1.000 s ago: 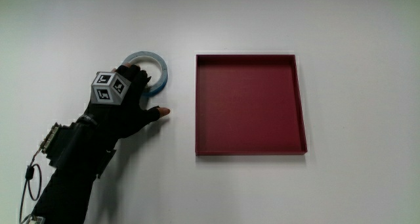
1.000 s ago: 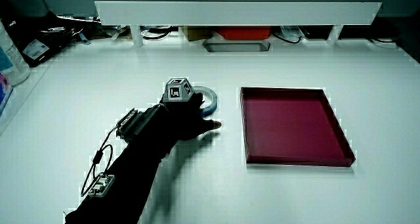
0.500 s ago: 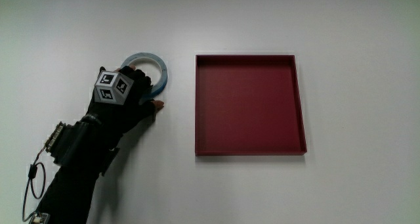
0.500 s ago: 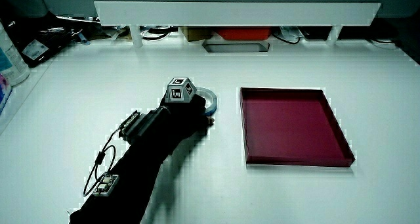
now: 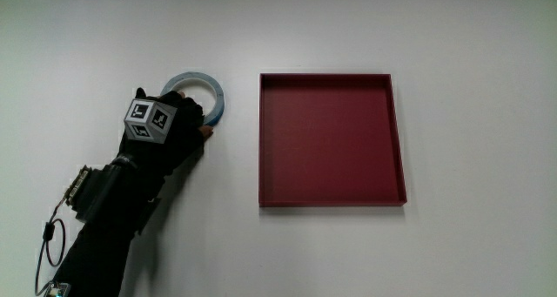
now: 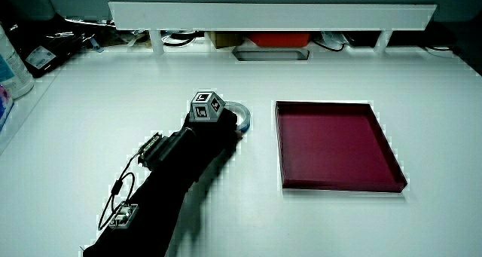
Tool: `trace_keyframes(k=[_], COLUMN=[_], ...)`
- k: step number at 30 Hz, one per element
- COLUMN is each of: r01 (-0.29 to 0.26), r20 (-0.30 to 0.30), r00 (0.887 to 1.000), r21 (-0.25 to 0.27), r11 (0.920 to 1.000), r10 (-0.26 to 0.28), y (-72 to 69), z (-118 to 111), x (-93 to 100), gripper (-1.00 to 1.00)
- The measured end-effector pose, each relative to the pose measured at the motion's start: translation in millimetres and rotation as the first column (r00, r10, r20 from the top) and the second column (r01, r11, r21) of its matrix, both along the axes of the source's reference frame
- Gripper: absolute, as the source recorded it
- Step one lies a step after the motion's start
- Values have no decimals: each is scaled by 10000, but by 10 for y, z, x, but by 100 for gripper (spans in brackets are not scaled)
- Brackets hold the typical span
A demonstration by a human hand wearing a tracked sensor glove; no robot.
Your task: Pick blue tape
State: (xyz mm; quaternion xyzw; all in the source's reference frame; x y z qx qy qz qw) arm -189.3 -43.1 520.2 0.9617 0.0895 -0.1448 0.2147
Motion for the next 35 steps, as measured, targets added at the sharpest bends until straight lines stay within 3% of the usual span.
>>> trace_keyframes(k=[11,17,20,21,25,26,27,28,31,32,33,35], r01=[-59,-250,-564,-684,-1152,-1349,-1130,-1352,-1376,-1424,-1514,-1503], r20=[-544,-955,-1105,-902,-1207,-1031,-1360,-1321,-1790,-1464,-1827,-1724], r00=[9985,9948,9913,9926,9829,9822,9808,9774,9683,9734,9635,9664], r21=[406,986,1283,1362,1856,1961,1858,2102,1998,2145,2299,2231], r11=[9992,9948,9901,9883,9758,9713,9761,9683,9701,9663,9614,9631], r10=[81,345,708,811,1390,1572,1395,1651,1742,1760,1955,1908], y=[30,-3,-27,-29,-43,-41,-40,-41,-52,-51,-65,-67], z=[-60,-361,-503,-599,-731,-799,-818,-863,-862,-923,-861,-939], x=[-48,25,120,175,341,404,445,499,611,658,673,764], gripper=[100,100,100,100,100,100,100,100,100,100,100,100])
